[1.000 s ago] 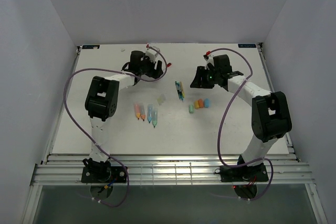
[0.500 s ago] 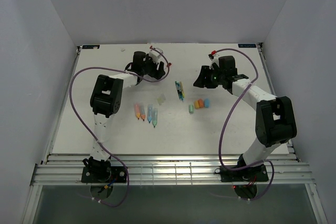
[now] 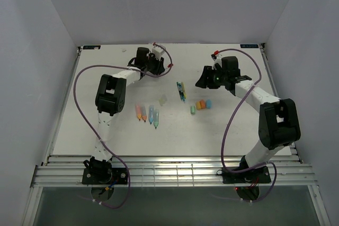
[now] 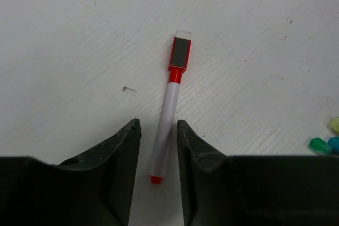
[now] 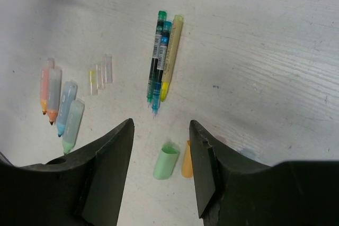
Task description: Open the pen caps
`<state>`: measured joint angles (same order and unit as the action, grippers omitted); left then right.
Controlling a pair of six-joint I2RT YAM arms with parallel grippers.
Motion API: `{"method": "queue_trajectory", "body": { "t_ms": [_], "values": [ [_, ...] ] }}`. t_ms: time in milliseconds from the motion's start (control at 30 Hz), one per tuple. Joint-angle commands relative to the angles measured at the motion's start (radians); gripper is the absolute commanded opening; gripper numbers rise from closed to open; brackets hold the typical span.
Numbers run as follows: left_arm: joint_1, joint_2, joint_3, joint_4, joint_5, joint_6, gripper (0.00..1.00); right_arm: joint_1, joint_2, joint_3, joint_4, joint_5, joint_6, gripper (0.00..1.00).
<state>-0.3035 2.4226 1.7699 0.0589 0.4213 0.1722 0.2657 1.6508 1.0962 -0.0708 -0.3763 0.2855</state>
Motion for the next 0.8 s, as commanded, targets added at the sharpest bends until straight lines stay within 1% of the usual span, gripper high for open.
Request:
{"method": "queue_trajectory", "body": {
  "t_ms": [0, 67, 100, 133, 267, 300, 333, 400, 467, 500, 567, 600, 633, 667, 733, 767],
  "values": [
    [-0.008, 0.042, 0.065, -0.192, 0.071, -0.010, 0.41, -0.008, -0.052, -0.010, 0.043, -0.013, 0.001, 0.52],
    [-0.006, 0.058, 0.077, -0.221, 0.122, -0.020, 0.36, -0.008, -0.057, -0.013, 0.043, -0.015, 0.001, 0.52],
    [-0.006, 0.059, 0.079, -0.229, 0.131, -0.023, 0.29, -0.008, -0.060, -0.019, 0.045, -0.015, 0.004, 0.52],
    [-0.006, 0.062, 0.079, -0.237, 0.148, -0.036, 0.26, -0.008, -0.065, -0.021, 0.043, -0.016, 0.004, 0.52],
    [-0.006, 0.053, 0.062, -0.241, 0.174, -0.060, 0.13, -0.008, -0.075, -0.038, 0.043, -0.021, 0.007, 0.52],
    [-0.006, 0.050, 0.053, -0.241, 0.178, -0.065, 0.08, -0.008, -0.082, -0.039, 0.043, -0.022, 0.009, 0.52],
    [-0.006, 0.047, 0.046, -0.238, 0.181, -0.066, 0.07, -0.008, -0.085, -0.042, 0.043, -0.024, 0.017, 0.52],
    [-0.005, 0.027, 0.024, -0.229, 0.178, -0.085, 0.00, -0.008, -0.089, -0.048, 0.043, -0.035, 0.024, 0.52],
    [-0.005, 0.004, -0.007, -0.194, 0.178, -0.105, 0.00, -0.008, -0.097, -0.053, 0.037, -0.038, 0.041, 0.52],
    [-0.006, -0.032, -0.029, -0.173, 0.185, -0.129, 0.00, -0.008, -0.100, -0.056, 0.039, -0.042, 0.047, 0.53],
    [-0.005, -0.080, -0.107, -0.091, 0.191, -0.163, 0.00, -0.010, -0.105, -0.073, 0.058, -0.079, 0.082, 0.53],
    [-0.005, -0.132, -0.137, -0.067, 0.203, -0.213, 0.00, -0.008, -0.105, -0.079, 0.071, -0.093, 0.098, 0.53],
    [-0.005, -0.158, -0.198, 0.015, 0.215, -0.238, 0.00, -0.008, -0.103, -0.085, 0.100, -0.107, 0.116, 0.54],
    [-0.005, -0.186, -0.229, 0.042, 0.220, -0.261, 0.00, -0.008, -0.102, -0.100, 0.139, -0.140, 0.160, 0.54],
    [-0.005, -0.256, -0.282, 0.102, 0.261, -0.336, 0.00, -0.008, -0.097, -0.127, 0.202, -0.183, 0.214, 0.59],
    [-0.006, -0.276, -0.321, 0.116, 0.280, -0.362, 0.00, -0.008, -0.095, -0.143, 0.285, -0.219, 0.249, 0.62]
  ]
}}
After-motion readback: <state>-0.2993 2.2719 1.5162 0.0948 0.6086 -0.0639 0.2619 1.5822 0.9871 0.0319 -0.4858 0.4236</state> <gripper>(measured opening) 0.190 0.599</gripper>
